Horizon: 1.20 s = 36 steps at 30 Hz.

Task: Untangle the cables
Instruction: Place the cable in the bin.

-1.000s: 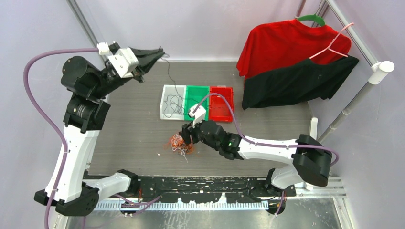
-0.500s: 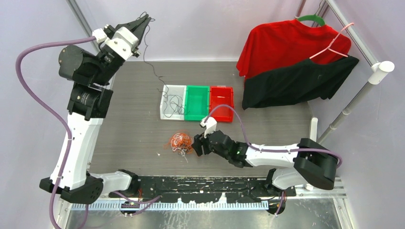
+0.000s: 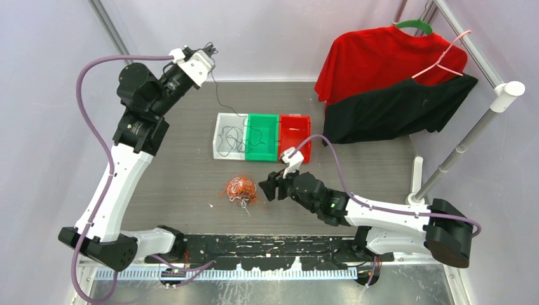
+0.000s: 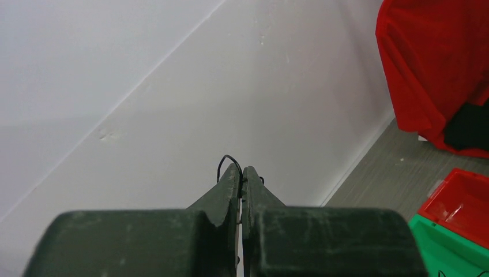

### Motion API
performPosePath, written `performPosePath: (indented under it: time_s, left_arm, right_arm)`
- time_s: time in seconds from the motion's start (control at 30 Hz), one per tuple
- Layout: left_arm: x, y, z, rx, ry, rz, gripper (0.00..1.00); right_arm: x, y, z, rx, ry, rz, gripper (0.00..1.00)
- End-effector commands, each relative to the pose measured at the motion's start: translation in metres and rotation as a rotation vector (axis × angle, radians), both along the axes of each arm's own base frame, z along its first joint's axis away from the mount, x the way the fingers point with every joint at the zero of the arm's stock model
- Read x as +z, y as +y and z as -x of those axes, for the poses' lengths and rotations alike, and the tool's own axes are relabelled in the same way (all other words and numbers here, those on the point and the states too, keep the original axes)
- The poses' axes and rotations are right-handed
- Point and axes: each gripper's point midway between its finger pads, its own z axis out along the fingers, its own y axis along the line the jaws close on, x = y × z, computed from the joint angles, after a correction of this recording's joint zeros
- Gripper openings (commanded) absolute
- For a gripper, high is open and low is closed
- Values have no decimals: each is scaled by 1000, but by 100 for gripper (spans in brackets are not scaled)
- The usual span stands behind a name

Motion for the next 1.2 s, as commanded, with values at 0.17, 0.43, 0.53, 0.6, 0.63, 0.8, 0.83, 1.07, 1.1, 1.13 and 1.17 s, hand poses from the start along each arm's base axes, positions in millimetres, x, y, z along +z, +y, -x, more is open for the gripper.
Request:
performPosePath:
  time_s: [0.17,0.43,0.53,0.6,0.63,0.8,0.83,1.07,1.1,1.13,1.17]
  left_arm:
    - [26,7,-5,45,-56,52,0]
    - [1,2,-29,67,7,26,0]
    - [-31,0,-39,82,67,-25,0]
    - [-57,0,-45,93,115,-63,0]
    - [-72,-1,-47,95,137,-94,0]
    - [-150,3,-58,110,201,-291,0]
    - [-164,3,-58,109,220,-325,0]
    - [-226,5,-54,92,442,-385,0]
    - [-233,5,-51,83,485,-379,0]
    - [-237,4,-49,80,532,-358,0]
    - [-239,2,-49,83,578,-326,0]
  right_arm:
    - [23,-33,-7,-115,-62,-43,65]
    - [23,-34,-7,-123,-59,-57,65]
    - [28,-34,-7,-124,-67,-65,65]
    - [31,-36,-7,-126,-72,-66,64]
    - [33,-37,-7,-127,-74,-68,64]
    - [41,-47,-6,-144,-87,-77,64]
    - [42,-49,-5,-148,-89,-78,64]
    - [48,-61,-5,-174,-104,-77,64]
    - [48,-61,-5,-173,-104,-76,64]
    - [48,-60,-5,-173,-103,-75,64]
    - [48,-60,-5,-174,-102,-74,64]
